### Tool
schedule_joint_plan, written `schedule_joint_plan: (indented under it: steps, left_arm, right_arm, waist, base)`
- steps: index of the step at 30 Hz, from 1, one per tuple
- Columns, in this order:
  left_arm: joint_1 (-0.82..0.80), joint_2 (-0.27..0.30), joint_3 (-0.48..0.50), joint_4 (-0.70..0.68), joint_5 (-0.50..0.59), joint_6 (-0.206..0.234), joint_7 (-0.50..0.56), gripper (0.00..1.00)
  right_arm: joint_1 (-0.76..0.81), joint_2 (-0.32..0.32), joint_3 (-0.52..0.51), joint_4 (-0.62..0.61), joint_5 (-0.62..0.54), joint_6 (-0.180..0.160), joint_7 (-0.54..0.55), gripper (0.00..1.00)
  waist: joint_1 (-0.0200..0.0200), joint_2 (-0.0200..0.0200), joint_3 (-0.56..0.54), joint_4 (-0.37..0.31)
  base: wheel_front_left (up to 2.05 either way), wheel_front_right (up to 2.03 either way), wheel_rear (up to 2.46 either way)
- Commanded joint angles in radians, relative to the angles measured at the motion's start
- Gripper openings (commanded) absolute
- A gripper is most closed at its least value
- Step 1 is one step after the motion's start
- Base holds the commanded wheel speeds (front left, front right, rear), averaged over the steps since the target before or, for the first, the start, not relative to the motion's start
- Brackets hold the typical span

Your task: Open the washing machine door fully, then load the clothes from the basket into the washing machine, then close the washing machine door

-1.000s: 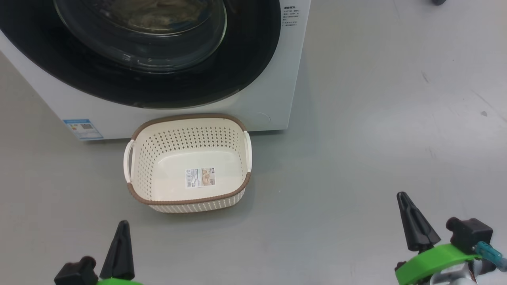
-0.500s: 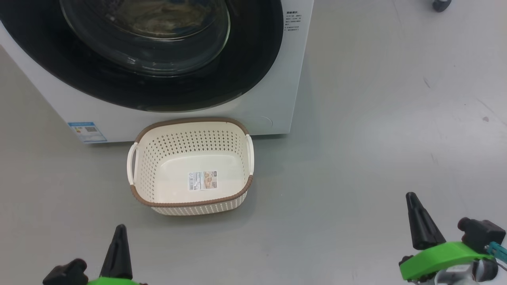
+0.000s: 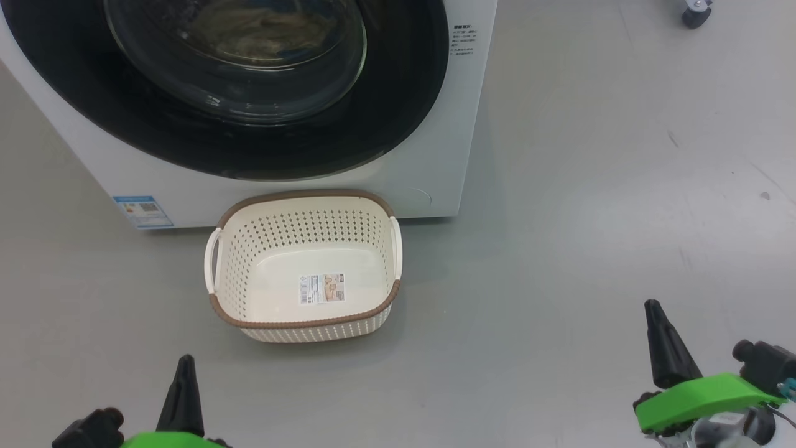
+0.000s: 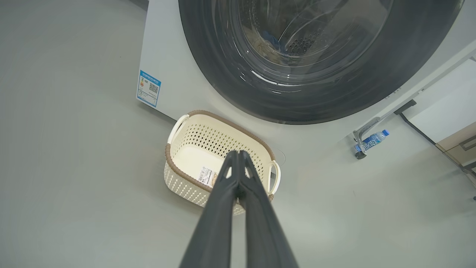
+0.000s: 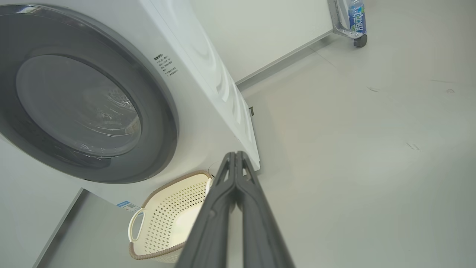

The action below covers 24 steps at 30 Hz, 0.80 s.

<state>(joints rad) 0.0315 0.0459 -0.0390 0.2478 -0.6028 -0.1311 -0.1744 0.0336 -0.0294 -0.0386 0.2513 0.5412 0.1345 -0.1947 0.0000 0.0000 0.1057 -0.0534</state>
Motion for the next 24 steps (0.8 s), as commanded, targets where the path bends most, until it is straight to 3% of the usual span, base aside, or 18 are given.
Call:
schedule_joint_plan:
  steps: [1,24]
  left_arm:
    - [-0.041,0.016,0.016,-0.027,-0.03,0.0,0.004,0.0]
    - [-0.063,0.022,0.035,-0.023,-0.272,0.0,0.061,0.0]
  right_arm:
    - [-0.042,-0.024,0.001,-0.027,0.035,-0.001,0.008,0.0]
    - [-0.064,-0.034,-0.002,-0.023,0.292,-0.002,0.067,0.0]
  waist:
    - [0.0,0.0,-0.002,0.001]
    - [0.0,0.0,-0.026,0.013]
  base:
    - [0.0,0.0,0.0]
    - [0.0,0.0,0.0]
